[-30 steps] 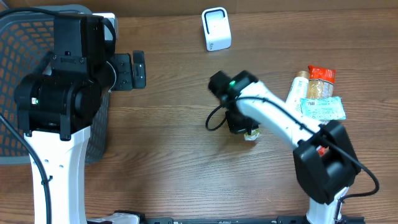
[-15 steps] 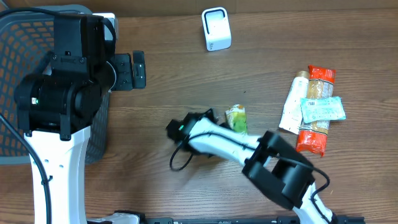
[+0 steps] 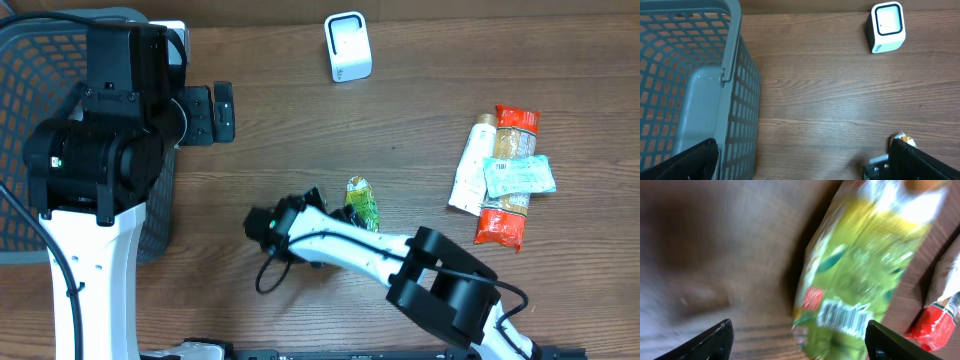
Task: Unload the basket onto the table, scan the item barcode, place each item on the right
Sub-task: 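Lower the pouch and rotate it to expose the barcode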
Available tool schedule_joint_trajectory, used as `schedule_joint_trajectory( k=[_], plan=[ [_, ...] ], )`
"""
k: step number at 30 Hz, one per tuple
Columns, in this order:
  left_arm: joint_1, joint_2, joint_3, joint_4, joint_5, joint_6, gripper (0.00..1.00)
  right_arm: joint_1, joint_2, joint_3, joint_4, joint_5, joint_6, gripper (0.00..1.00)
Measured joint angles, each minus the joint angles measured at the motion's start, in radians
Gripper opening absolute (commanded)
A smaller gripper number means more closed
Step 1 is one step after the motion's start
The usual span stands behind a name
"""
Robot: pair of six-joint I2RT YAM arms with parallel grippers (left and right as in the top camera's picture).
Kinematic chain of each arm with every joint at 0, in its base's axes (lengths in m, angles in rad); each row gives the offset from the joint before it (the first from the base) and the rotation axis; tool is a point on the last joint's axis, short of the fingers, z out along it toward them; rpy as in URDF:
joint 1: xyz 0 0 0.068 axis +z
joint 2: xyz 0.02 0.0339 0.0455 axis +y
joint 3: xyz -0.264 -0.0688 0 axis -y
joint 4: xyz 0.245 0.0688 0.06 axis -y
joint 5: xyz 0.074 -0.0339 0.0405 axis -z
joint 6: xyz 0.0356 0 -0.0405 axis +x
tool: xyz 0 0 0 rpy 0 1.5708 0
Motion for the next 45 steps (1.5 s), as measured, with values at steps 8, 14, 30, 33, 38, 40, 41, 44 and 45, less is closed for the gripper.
schedule_joint_trajectory(
  k=[8, 14, 30, 33, 38, 40, 41, 44, 45],
  plan=[
    [0.0, 0.0, 0.0, 0.0, 0.0, 0.0, 1.0, -0.156, -0.173, 0.14, -0.036, -0.056, 0.046, 0.93],
    [0.0, 0.0, 0.0, 0.0, 0.0, 0.0, 1.0, -0.323, -0.236, 0.132, -0.027, -0.222, 0.039, 0.91],
    [0.0, 0.0, 0.0, 0.0, 0.0, 0.0, 1.0, -0.297, -0.224, -0.169, 0.114, -0.436, 0.002, 0.86],
    [0.0, 0.0, 0.0, 0.0, 0.0, 0.0, 1.0, -0.28, -0.224, -0.189, 0.11, -0.446, -0.001, 0.86],
    [0.0, 0.0, 0.0, 0.0, 0.0, 0.0, 1.0, -0.256, -0.224, -0.229, 0.114, -0.43, -0.032, 0.88],
    [0.0, 0.0, 0.0, 0.0, 0.0, 0.0, 1.0, -0.255, -0.224, -0.246, 0.108, -0.393, -0.044, 0.91],
    [0.0, 0.0, 0.0, 0.0, 0.0, 0.0, 1.0, -0.257, -0.224, -0.253, 0.102, -0.375, -0.055, 0.92],
    [0.0, 0.0, 0.0, 0.0, 0.0, 0.0, 1.0, -0.272, -0.224, -0.271, 0.086, -0.323, -0.084, 0.94],
    [0.0, 0.0, 0.0, 0.0, 0.0, 0.0, 1.0, -0.283, -0.224, -0.277, 0.081, -0.305, -0.094, 0.94]
  ],
)
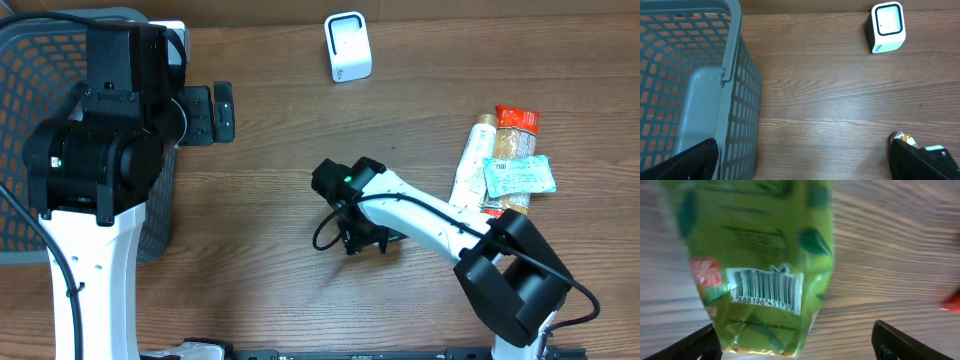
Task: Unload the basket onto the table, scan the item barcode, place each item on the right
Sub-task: 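Lower the pouch and rotate it to expose the barcode, then release the green pouch and raise the right gripper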
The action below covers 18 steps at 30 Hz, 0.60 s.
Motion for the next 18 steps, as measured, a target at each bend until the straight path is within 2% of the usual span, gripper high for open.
schedule_joint_trajectory(
  k=[3, 11, 14, 16, 18],
  plan=[
    [0.0, 0.0, 0.0, 0.0, 0.0, 0.0, 1.0, -0.06, 0.0, -0.009, -0.002, 0.079, -0.026, 0.95],
    [0.0, 0.0, 0.0, 0.0, 0.0, 0.0, 1.0, -0.311, 0.0, 0.005, 0.129, 0.314, -0.147, 0.92],
    [0.0, 0.0, 0.0, 0.0, 0.0, 0.0, 1.0, -0.38, 0.0, 0.077, 0.091, 0.286, -0.169, 0.87],
    [0.0, 0.0, 0.0, 0.0, 0.0, 0.0, 1.0, -0.397, -0.001, 0.145, 0.079, 0.22, -0.172, 0.79],
    [0.0, 0.0, 0.0, 0.0, 0.0, 0.0, 1.0, -0.397, -0.013, 0.207, 0.084, 0.116, -0.138, 0.81]
  ],
)
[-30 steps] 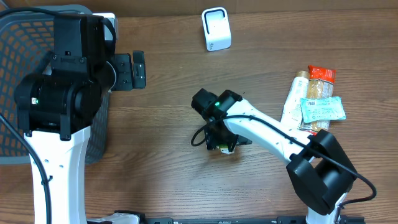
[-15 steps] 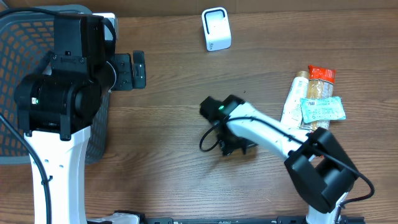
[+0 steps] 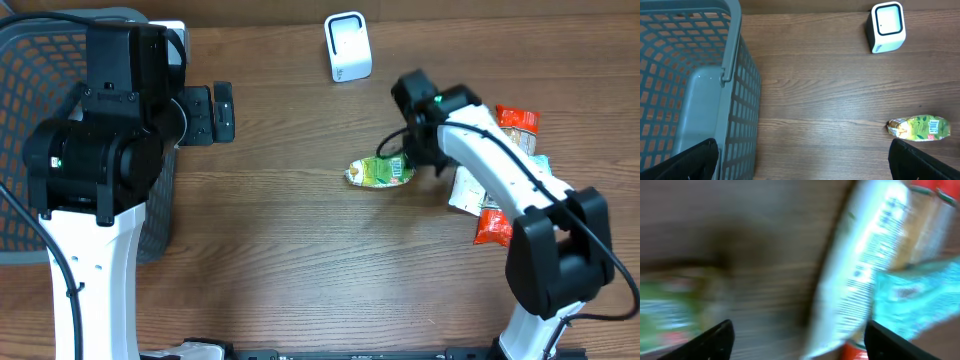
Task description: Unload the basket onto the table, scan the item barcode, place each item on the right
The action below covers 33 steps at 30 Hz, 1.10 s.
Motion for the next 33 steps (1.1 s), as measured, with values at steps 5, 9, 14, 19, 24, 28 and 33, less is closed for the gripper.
schedule_joint_trajectory(
  k=[5, 9, 14, 19, 24, 28, 33],
  plan=[
    [0.0, 0.0, 0.0, 0.0, 0.0, 0.0, 1.0, 0.033, -0.062, 0.029, -0.003, -0.202, 0.351, 1.0],
    [0.0, 0.0, 0.0, -0.001, 0.0, 0.0, 1.0, 0.07, -0.066, 0.003, 0.097, -0.298, 0.66, 1.0],
    [0.0, 0.0, 0.0, 0.0, 0.0, 0.0, 1.0, 0.134, -0.066, -0.11, 0.27, -0.348, 0.845, 0.97],
    [0.0, 0.0, 0.0, 0.0, 0.0, 0.0, 1.0, 0.179, -0.066, -0.243, 0.427, -0.363, 0.948, 0.95],
    [0.0, 0.0, 0.0, 0.0, 0.0, 0.0, 1.0, 0.193, -0.064, -0.314, 0.521, -0.312, 0.981, 0.7],
    [0.0, 0.0, 0.0, 0.0, 0.0, 0.0, 1.0, 0.193, -0.064, -0.33, 0.592, -0.288, 0.939, 0.66],
    [0.0, 0.0, 0.0, 0.0, 0.0, 0.0, 1.0, 0.198, -0.064, -0.346, 0.605, -0.279, 0.892, 0.65]
  ],
)
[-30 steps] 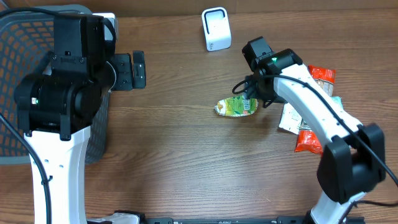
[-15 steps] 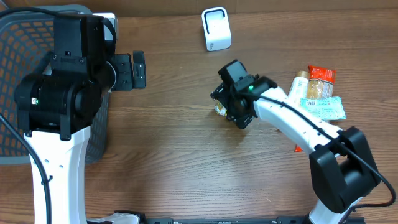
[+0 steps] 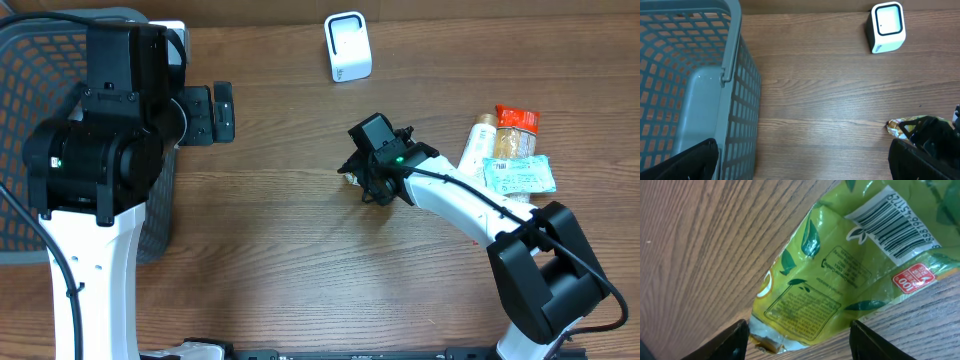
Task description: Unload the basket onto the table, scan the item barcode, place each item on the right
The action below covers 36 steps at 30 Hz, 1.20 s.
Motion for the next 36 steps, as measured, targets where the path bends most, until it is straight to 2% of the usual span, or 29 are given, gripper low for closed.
schedule_joint_trajectory(
  k=[7, 10, 13, 17, 20, 24, 28, 31, 34, 36],
  plan=[
    [0.0, 0.0, 0.0, 0.0, 0.0, 0.0, 1.0, 0.02, 0.0, -0.002, -0.012, 0.015, -0.059, 0.72],
    [0.0, 0.0, 0.0, 0.0, 0.0, 0.0, 1.0, 0.02, 0.008, -0.005, -0.008, 0.015, -0.066, 0.72],
    [0.0, 0.0, 0.0, 0.0, 0.0, 0.0, 1.0, 0.02, 0.026, -0.005, 0.001, 0.01, -0.07, 0.54],
    [0.0, 0.0, 0.0, 0.0, 0.0, 0.0, 1.0, 0.022, 0.042, -0.006, 0.035, -0.039, -0.145, 0.52],
    [0.0, 0.0, 0.0, 0.0, 0.0, 0.0, 1.0, 0.023, 0.044, -0.003, 0.019, -0.127, -0.311, 0.48],
    [0.0, 0.0, 0.0, 0.0, 0.0, 0.0, 1.0, 0.023, 0.062, 0.122, -0.251, -0.235, -0.652, 0.47],
    [0.0, 0.0, 0.0, 0.0, 0.0, 0.0, 1.0, 0.025, 0.063, 0.216, -0.423, -0.214, -0.908, 0.59],
    [0.0, 0.0, 0.0, 0.0, 0.0, 0.0, 0.99, 0.024, 0.063, 0.269, -0.512, -0.128, -1.086, 0.77],
    [0.0, 0.0, 0.0, 0.0, 0.0, 0.0, 1.0, 0.009, 0.063, 0.283, -0.547, -0.124, -1.094, 0.8],
    [0.0, 0.0, 0.0, 0.0, 0.0, 0.0, 1.0, -0.021, 0.063, 0.283, -0.518, -0.176, -1.009, 0.8]
  ],
)
